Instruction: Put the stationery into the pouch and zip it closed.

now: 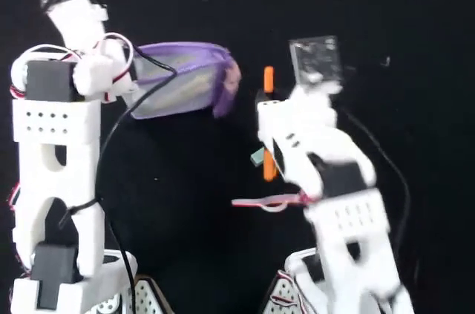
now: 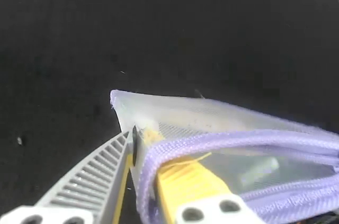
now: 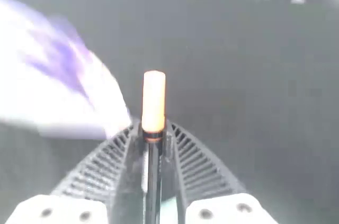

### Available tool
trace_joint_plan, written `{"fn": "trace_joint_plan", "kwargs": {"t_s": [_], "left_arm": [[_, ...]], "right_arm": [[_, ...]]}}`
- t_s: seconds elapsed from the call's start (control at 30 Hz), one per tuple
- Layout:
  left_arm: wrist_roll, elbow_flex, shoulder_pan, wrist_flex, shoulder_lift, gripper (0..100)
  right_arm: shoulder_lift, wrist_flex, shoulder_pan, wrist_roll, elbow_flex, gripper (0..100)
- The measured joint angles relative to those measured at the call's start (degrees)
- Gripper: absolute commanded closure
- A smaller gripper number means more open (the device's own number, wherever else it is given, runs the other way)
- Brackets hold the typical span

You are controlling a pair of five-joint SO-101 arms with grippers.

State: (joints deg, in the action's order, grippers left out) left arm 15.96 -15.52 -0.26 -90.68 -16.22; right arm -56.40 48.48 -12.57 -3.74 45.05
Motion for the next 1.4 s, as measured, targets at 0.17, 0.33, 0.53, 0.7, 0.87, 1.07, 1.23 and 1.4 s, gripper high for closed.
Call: {"fn": "trace_joint_plan", "kwargs": {"t_s": [0.17, 0.33, 0.53, 0.7, 0.87, 1.07, 1.23, 1.4], "left_arm": [[0.00, 0.00, 2.37, 0.00, 0.09, 97], [0.00, 0.00, 2.81, -0.26, 0.09, 97], [0.00, 5.54, 2.55, 2.37, -0.35, 97], [0.26, 7.74, 2.46, 5.01, -1.14, 97], [0.26, 7.91, 2.46, 5.10, -1.14, 97], [0.26, 7.91, 2.46, 5.10, -1.14, 97], [0.26, 7.91, 2.46, 5.10, -1.14, 97], [0.26, 7.91, 2.46, 5.10, -1.14, 97]], "right_arm": [[-11.25, -7.12, 0.00, 0.00, 0.00, 98.8], [-17.41, -16.79, 0.00, -3.25, 0.00, 98.8], [-19.25, -25.85, -2.90, -5.89, -0.09, 98.8], [-19.16, -31.38, -7.74, -5.89, -0.09, 98.8], [-19.16, -35.60, -11.16, -5.89, -0.09, 98.8], [-15.12, -43.60, -12.40, -5.89, 0.35, 98.8], [-4.13, -55.12, -12.31, -5.89, 2.20, 98.8], [3.69, -59.78, -12.31, -6.24, 2.37, 98.8]]}}
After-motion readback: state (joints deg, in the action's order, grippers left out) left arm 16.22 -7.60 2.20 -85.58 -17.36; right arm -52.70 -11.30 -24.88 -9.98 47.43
